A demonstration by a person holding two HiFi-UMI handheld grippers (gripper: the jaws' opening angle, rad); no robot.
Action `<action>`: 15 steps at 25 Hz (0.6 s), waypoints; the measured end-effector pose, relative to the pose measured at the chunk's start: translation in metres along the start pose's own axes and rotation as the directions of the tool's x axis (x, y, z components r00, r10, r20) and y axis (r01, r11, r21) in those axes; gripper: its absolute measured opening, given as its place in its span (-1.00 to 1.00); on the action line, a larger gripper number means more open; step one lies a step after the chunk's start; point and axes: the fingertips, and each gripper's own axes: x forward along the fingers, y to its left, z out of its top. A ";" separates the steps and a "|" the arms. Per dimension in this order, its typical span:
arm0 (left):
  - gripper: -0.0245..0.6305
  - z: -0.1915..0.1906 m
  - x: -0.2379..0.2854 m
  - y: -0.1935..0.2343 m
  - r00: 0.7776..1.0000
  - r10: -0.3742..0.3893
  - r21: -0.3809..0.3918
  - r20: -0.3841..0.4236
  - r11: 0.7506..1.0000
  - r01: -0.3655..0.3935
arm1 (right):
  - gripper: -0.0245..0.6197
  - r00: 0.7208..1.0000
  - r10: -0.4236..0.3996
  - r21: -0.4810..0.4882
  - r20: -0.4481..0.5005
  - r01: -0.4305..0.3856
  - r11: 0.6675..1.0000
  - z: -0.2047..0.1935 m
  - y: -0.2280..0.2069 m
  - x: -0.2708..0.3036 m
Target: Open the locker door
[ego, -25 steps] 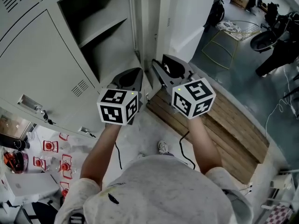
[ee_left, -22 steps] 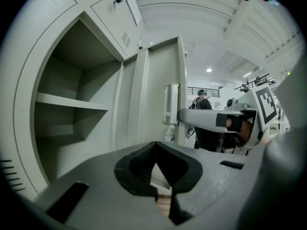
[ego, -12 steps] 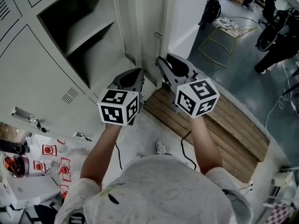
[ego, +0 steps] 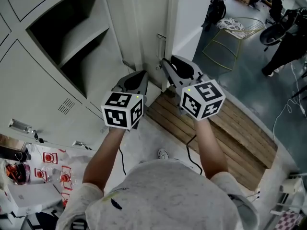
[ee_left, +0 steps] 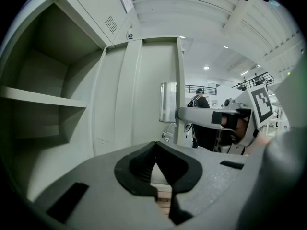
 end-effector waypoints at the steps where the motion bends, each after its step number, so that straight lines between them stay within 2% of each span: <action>1: -0.91 0.001 0.003 -0.001 1.000 0.000 0.002 0.000 1.000 0.000 | -0.67 1.000 0.000 0.000 0.000 0.000 1.000 0.000 -0.004 0.000; 15: -0.91 0.012 0.053 -0.010 1.000 0.020 0.015 0.015 1.000 -0.020 | -0.67 0.999 0.041 -0.002 0.010 -0.041 0.999 0.000 -0.052 0.010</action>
